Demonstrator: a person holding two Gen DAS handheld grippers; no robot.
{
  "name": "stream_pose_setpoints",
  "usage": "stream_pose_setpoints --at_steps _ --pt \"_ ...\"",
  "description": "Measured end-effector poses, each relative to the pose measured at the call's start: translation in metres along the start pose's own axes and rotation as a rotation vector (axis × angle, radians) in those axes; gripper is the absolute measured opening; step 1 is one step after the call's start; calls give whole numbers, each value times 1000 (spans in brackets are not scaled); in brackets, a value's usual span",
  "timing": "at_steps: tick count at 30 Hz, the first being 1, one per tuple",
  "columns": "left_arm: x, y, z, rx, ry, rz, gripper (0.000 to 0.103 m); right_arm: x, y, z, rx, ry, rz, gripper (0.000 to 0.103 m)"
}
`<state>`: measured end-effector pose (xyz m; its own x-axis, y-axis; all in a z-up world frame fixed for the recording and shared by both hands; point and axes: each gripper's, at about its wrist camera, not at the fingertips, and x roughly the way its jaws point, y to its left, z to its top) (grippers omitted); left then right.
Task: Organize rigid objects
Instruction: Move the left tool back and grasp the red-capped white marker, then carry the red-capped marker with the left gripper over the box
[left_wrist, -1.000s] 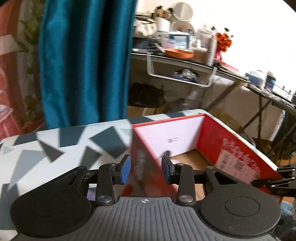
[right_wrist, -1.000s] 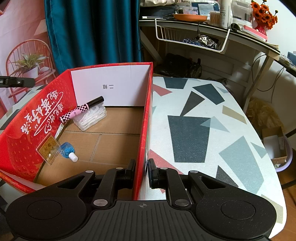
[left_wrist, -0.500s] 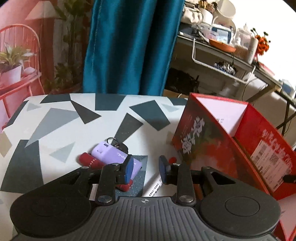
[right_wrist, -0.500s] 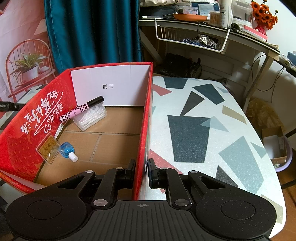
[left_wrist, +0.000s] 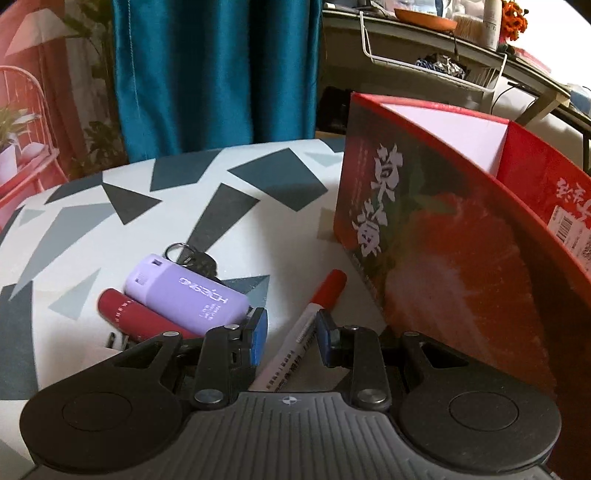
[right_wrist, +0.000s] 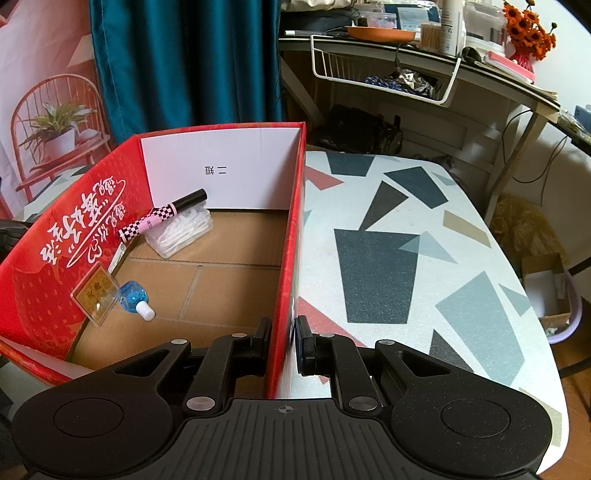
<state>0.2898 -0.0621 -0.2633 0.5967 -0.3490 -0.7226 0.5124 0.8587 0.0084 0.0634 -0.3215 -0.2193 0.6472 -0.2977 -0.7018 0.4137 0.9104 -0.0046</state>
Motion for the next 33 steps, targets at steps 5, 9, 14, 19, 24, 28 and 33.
stream_pose_setpoints --at_steps 5,9,14,19,24,28,33 --pt "4 -8 -6 45 9 24 27 0 0 0 0 0 0 12" --pt "-3 -8 -12 39 -5 53 23 0 0 0 0 0 0 12" --pt "-16 -8 -25 28 -4 39 19 0 0 0 0 0 0 12" --pt "-29 0 -40 -52 -5 14 19 0 0 0 1 0 0 12" --pt "-37 3 -48 -106 -13 12 19 0 0 0 0 0 -2 12" --pt "-37 1 -49 -99 -17 22 19 0 0 0 -2 1 -4 12" --pt "-34 4 -42 -139 11 21 20 -1 1 0 -3 2 -5 12"
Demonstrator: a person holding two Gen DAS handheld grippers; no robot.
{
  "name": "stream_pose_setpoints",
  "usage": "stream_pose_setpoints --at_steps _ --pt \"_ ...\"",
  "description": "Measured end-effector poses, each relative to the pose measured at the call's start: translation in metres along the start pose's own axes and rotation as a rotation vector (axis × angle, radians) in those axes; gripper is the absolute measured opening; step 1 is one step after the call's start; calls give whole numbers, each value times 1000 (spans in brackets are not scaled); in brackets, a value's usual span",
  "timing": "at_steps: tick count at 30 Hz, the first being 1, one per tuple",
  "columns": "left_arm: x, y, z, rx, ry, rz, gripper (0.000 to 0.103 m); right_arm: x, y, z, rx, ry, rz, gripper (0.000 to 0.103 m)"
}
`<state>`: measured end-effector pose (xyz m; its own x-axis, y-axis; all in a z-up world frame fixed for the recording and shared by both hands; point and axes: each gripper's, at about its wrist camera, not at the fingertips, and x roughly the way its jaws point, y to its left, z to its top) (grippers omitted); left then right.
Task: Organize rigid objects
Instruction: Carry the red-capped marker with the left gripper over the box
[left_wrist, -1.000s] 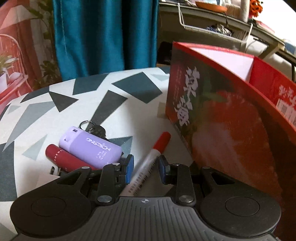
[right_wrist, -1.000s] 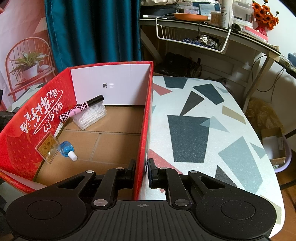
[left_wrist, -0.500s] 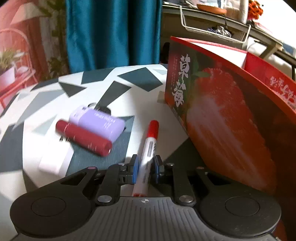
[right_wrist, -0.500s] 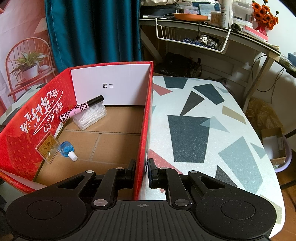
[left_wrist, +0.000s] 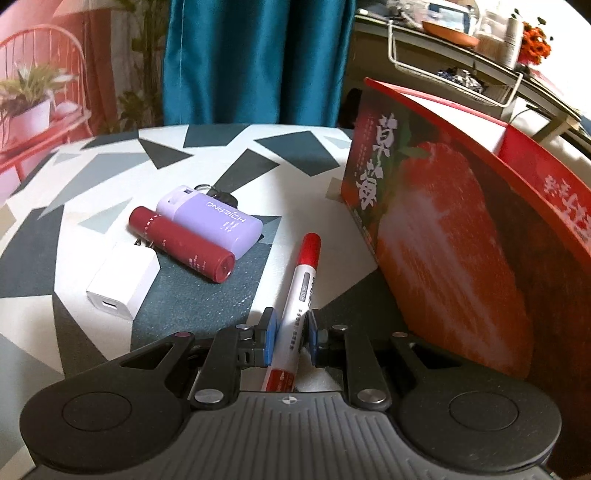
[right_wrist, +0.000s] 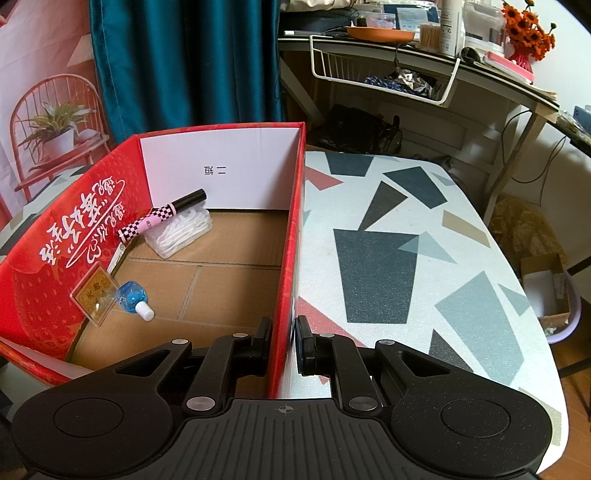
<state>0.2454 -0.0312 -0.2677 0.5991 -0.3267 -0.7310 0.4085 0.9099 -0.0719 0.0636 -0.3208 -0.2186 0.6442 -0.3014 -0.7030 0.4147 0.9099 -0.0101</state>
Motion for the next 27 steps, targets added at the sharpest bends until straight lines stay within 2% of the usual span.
stream_pose_setpoints --at_steps 13,24,27 --pt "11 -14 6 81 -7 56 19 0 0 0 -4 3 -1 13" --pt "12 -12 10 57 2 35 16 0 0 0 -8 5 -2 13" --pt "7 -14 9 78 -11 34 16 0 0 0 -9 5 -2 13"
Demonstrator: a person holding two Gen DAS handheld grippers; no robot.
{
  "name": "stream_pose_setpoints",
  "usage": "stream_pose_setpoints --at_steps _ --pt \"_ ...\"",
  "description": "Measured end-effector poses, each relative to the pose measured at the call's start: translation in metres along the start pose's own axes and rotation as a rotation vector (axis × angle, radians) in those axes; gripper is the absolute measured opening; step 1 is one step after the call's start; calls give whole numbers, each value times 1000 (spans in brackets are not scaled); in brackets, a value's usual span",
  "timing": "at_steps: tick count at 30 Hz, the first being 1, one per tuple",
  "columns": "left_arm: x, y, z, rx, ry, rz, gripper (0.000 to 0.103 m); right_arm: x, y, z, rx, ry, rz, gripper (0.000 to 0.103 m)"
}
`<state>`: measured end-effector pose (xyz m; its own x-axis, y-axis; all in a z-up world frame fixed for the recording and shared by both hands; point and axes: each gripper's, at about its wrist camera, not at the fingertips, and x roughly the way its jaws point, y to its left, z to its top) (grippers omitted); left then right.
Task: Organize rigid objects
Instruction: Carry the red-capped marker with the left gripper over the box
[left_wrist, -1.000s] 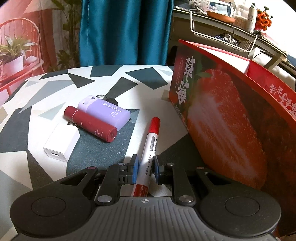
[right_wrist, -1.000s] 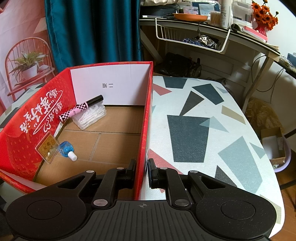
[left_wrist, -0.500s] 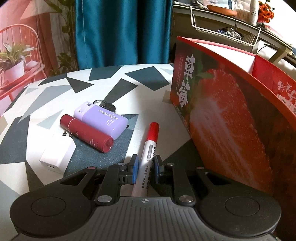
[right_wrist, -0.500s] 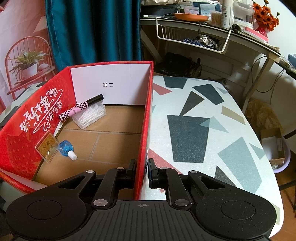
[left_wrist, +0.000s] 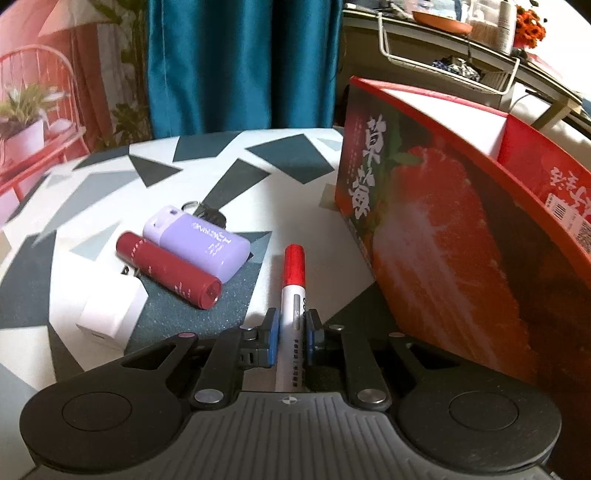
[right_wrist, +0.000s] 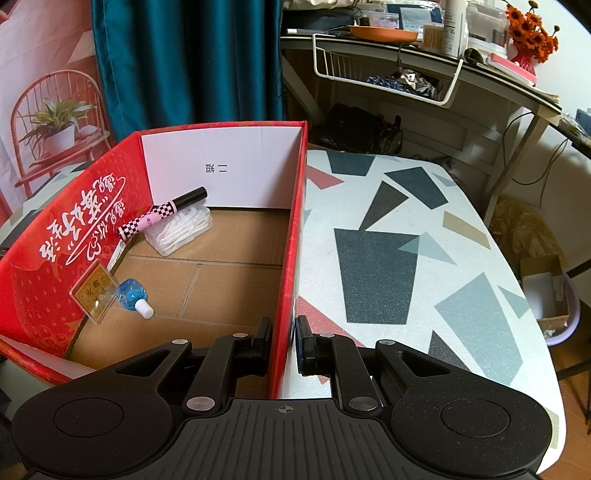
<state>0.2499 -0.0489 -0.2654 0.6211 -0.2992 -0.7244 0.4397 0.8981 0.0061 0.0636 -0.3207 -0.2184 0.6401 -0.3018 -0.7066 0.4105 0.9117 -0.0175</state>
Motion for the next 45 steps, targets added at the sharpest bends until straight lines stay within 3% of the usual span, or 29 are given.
stream_pose_setpoints --at_steps 13,19,24,35,45 --pt "-40 7 36 -28 -123 -37 16 0 0 0 -1 0 0 12" --pt "-72 -9 65 11 -231 -132 16 0 0 0 -3 1 0 12" --pt "-76 -36 86 48 -268 -221 16 1 1 1 -5 5 -2 12" --pt "-31 -84 87 201 -170 -278 16 1 1 2 -10 8 -4 12" --pt "-13 -83 82 193 -115 -287 16 1 2 2 -11 11 -4 12"
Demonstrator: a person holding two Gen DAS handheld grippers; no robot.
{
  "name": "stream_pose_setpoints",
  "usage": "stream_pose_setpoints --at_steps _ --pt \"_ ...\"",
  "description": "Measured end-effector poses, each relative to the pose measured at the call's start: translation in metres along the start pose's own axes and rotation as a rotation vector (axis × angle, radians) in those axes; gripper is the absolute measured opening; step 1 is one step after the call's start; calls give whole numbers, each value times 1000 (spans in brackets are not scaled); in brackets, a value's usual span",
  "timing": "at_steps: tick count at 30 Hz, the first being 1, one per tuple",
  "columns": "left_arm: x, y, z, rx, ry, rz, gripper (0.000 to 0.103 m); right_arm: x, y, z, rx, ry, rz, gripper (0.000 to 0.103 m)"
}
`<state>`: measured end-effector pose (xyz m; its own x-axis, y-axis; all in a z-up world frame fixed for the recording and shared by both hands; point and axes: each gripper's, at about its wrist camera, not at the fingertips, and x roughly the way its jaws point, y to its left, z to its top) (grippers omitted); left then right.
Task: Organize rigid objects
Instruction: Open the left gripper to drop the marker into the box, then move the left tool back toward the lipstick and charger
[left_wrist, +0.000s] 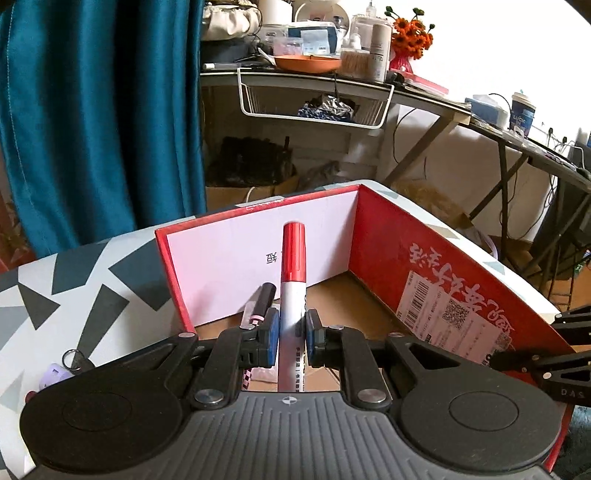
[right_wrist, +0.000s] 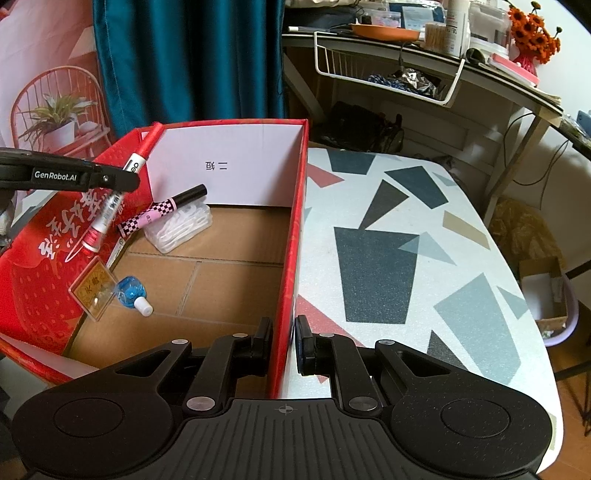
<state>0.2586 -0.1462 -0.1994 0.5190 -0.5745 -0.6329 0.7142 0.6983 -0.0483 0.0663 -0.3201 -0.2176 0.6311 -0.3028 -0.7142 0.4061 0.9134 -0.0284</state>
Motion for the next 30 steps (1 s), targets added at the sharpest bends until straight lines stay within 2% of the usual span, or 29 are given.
stream_pose_setpoints --at_steps 8,17,21,24,30 --pt "2 2 1 -18 25 -31 16 0 0 -1 2 0 0 12" --pt "-13 5 5 -27 -18 -25 18 1 -1 -1 1 5 4 13" --pt "-26 8 10 7 -49 6 21 1 -1 1 0 12 4 13" --pt "-37 17 15 3 -84 38 33 2 0 2 -4 15 1 12" --pt "-54 37 16 -20 -116 136 33 2 1 1 -4 14 -3 12"
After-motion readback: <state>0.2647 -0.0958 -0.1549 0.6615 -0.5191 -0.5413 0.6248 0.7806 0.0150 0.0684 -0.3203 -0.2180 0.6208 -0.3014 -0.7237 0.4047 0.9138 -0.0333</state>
